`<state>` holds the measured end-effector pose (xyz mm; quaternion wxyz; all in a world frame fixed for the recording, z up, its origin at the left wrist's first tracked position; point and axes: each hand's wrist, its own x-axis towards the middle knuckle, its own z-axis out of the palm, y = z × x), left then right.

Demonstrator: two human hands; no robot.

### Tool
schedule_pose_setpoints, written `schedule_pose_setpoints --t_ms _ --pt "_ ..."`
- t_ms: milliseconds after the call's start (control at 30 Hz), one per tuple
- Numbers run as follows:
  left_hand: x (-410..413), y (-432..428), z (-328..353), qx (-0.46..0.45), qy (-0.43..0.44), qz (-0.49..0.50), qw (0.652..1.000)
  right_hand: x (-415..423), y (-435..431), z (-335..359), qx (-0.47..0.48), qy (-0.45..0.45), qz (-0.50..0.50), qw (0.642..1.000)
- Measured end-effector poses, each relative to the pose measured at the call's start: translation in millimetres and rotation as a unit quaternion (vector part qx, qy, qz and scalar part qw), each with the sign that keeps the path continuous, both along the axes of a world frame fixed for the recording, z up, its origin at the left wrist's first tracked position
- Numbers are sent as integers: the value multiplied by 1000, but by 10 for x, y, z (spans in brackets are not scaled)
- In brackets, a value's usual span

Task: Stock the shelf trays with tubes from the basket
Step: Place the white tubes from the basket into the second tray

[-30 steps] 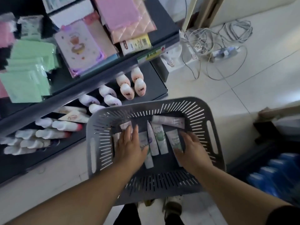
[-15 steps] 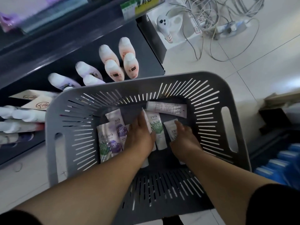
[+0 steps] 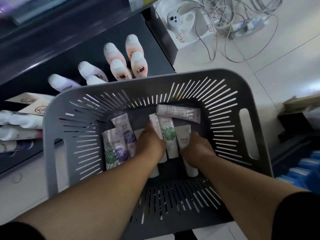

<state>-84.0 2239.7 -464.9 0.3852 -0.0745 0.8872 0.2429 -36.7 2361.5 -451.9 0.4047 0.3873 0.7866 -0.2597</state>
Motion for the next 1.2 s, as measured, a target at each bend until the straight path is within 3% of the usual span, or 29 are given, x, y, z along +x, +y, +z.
schedule_pose_setpoints --t_ms 267,533,900,1067,1200 --pt "35 -158 872 85 40 31 995 20 48 752 -96 150 -64 982" --pt "-204 -151 2289 189 108 49 975 -302 81 2211 -203 338 -157 905" --pt "-326 -121 4335 285 201 69 935 -631 302 4175 -254 446 -61 856" --pt "-305 -261 4998 248 306 37 919 -726 267 4890 -274 483 -2 832" --pt "-249 -423 5439 254 366 79 892 -764 194 5386 -285 509 35 811"
